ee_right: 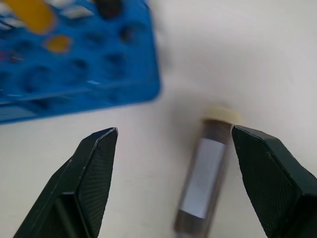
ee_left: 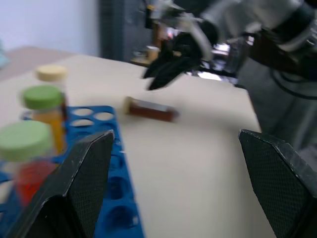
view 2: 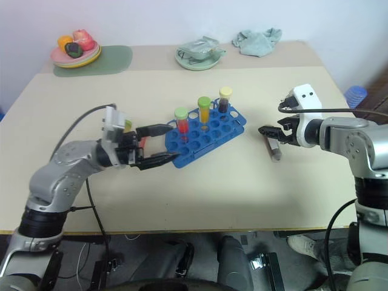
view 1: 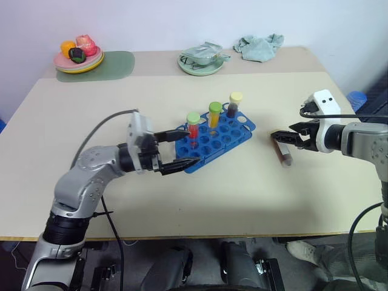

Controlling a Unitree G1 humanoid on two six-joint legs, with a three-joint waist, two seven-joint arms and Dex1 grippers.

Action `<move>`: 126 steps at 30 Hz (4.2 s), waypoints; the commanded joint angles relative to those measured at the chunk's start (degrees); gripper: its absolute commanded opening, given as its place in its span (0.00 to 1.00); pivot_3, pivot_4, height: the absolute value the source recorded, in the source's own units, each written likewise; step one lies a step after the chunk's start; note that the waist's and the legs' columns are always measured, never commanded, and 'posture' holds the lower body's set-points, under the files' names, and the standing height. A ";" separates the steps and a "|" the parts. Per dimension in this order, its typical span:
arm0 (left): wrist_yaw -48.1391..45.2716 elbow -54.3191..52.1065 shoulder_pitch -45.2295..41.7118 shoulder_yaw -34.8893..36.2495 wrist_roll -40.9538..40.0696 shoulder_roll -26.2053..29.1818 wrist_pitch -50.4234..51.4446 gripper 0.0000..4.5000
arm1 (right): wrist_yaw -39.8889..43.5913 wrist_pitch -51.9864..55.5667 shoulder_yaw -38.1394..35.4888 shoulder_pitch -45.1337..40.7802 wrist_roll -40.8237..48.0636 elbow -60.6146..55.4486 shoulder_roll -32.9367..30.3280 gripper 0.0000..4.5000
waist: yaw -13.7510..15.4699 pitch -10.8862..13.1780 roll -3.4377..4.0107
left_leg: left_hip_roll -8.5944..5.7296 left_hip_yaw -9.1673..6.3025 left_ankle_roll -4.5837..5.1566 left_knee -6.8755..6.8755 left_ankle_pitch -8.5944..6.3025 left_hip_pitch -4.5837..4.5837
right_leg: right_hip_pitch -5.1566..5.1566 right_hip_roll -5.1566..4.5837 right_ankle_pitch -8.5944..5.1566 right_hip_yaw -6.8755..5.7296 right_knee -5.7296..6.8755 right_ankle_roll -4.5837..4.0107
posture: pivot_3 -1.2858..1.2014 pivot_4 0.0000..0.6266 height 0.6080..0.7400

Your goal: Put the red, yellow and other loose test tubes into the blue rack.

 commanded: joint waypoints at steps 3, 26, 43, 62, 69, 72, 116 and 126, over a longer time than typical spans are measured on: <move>-2.77 0.80 -2.18 -3.71 3.24 -0.60 -2.09 0.91 | 3.10 -3.19 5.46 -7.25 -6.98 12.23 0.79 0.83 | -0.02 0.00 0.00 | 0.00 0.00 0.00 0.01 0.00 -0.02 | 0.01 0.00 0.01 0.00 -0.03 0.01 | 0.52 0.24 1.00; -4.14 2.55 -2.18 -8.18 11.52 -2.95 -5.01 0.91 | 20.07 -11.61 18.99 -29.49 -27.84 56.06 13.23 0.83 | -0.18 0.00 0.02 | 0.05 0.01 -0.02 0.07 0.00 -0.02 | -0.02 0.12 0.09 0.04 -0.01 -0.01 | 0.52 0.24 1.00; -3.27 1.29 -1.95 -7.72 11.26 -2.34 -3.69 0.92 | 27.97 -11.29 17.94 -27.00 -32.69 45.40 11.39 0.18 | -0.16 0.00 0.05 | 0.13 0.01 -0.10 0.14 -0.02 -0.03 | -0.04 0.26 0.16 0.09 0.02 -0.03 | 0.52 0.24 1.00; -0.94 3.98 1.79 -1.68 10.69 -0.43 -4.79 0.92 | 6.62 -51.63 -12.69 3.41 -18.30 -7.87 40.18 0.18 | -0.83 0.10 0.23 | 0.16 0.32 -0.29 0.38 0.06 -0.45 | -0.81 0.32 0.25 0.43 0.70 -0.07 | 0.52 0.24 1.00; 0.28 1.86 3.48 -0.13 9.91 0.44 -3.52 0.92 | 0.44 -79.74 -11.83 1.45 -21.83 14.03 45.32 0.18 | -2.30 0.11 0.24 | 0.18 0.35 -0.35 0.32 0.11 -0.28 | -0.76 0.52 0.26 0.43 0.76 -0.10 | 0.52 0.24 1.00; 1.13 0.12 4.67 1.09 9.57 1.35 -2.80 0.92 | -0.07 -84.84 -12.60 0.39 -20.16 20.54 45.60 0.18 | -3.05 0.11 0.25 | 0.21 0.34 -0.40 0.28 0.13 -0.25 | -0.76 0.55 0.27 0.45 0.76 -0.13 | 0.52 0.24 1.00; 46.13 -12.49 5.18 20.14 11.48 -1.59 26.97 0.92 | 13.85 -56.27 -6.34 18.72 -5.59 -16.02 19.67 0.83 | -1.84 0.09 0.23 | 0.85 0.60 -0.88 -0.34 0.29 0.00 | -0.89 1.08 0.52 0.77 0.60 -0.57 | 0.52 0.24 1.00; 55.62 5.34 -23.18 26.55 10.96 -4.91 65.59 0.92 | 29.86 -41.82 -9.32 18.59 4.63 -23.21 -1.56 0.83 | -1.82 0.07 -0.28 | 0.93 0.70 -0.89 -0.34 0.28 0.04 | -0.83 1.04 0.53 0.66 0.54 -0.55 | 0.52 0.24 1.00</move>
